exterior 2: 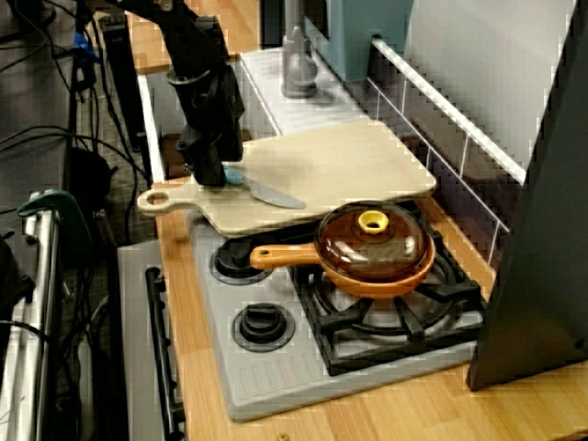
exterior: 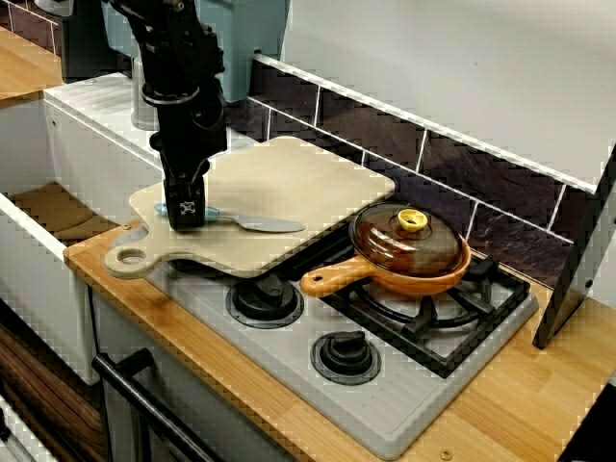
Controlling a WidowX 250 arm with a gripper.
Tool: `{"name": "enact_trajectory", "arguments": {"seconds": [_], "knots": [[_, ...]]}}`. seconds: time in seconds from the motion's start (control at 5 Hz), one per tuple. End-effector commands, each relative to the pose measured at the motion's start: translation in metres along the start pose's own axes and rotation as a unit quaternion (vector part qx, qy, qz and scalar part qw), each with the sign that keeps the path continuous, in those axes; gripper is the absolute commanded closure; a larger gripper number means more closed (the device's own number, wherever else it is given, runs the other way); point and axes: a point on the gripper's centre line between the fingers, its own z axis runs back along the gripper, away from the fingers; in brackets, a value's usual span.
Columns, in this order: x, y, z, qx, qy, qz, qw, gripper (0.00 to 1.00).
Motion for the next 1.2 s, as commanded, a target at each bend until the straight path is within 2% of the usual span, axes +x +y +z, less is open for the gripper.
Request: {"name": "enact_trajectory", "arguments": {"seconds": [0.0, 0.4, 0.6, 0.8, 1.0], "knots": [[-0.005, 0.001, 0.005, 0.004, -0.017, 0.0, 0.9999, 1.0], [-0.003, 0.006, 0.015, -0.002, -0.026, 0.014, 0.9996, 1.0], [0.005, 0.008, 0.024, 0.002, -0.034, 0.027, 0.999, 1.0], [0.019, 0.007, 0.032, 0.056, -0.025, 0.062, 0.9962, 1.0], [0.033, 0.006, 0.032, 0.084, -0.019, 0.071, 0.9938, 1.0]]}}
